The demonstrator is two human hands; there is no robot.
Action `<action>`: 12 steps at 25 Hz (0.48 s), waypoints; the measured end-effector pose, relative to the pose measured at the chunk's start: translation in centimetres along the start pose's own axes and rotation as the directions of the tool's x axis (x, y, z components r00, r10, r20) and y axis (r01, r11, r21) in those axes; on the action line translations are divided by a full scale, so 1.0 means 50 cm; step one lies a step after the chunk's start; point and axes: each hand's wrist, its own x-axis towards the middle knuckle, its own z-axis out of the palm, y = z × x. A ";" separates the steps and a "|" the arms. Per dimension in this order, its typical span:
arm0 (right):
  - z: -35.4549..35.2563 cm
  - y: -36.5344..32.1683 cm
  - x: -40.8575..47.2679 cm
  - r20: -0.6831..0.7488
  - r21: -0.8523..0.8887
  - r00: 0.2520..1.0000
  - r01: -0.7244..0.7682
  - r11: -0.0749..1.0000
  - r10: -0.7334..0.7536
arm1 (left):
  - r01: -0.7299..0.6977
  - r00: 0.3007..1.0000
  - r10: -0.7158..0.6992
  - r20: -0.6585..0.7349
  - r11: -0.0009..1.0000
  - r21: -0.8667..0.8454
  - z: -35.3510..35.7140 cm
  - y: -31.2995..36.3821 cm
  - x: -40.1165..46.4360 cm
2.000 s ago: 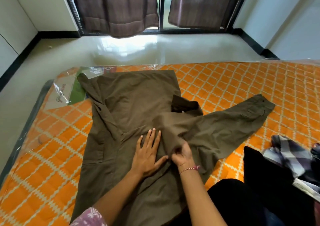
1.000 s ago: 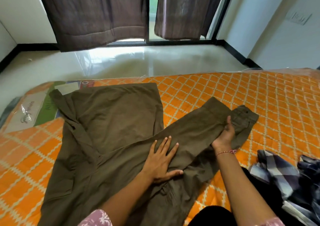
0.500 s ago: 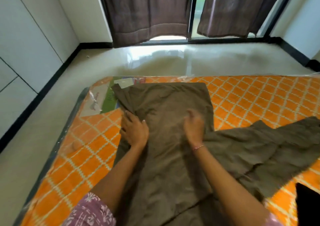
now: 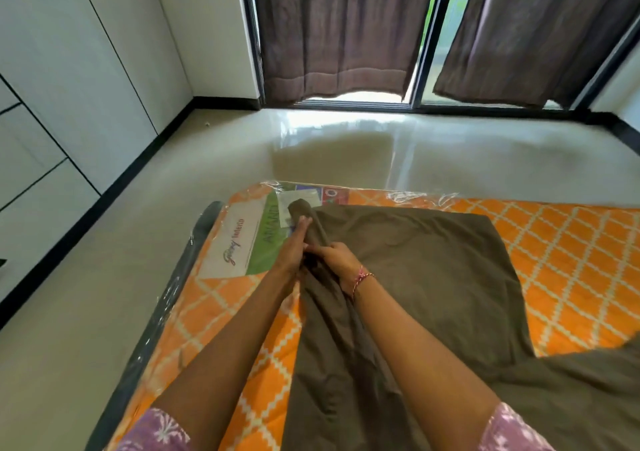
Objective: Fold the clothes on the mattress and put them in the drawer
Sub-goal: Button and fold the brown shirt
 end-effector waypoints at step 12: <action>-0.182 -0.042 0.036 -0.240 0.272 0.964 -0.050 0.961 0.118 | 0.207 0.978 -0.188 -0.086 0.880 0.428 0.079 0.000 0.110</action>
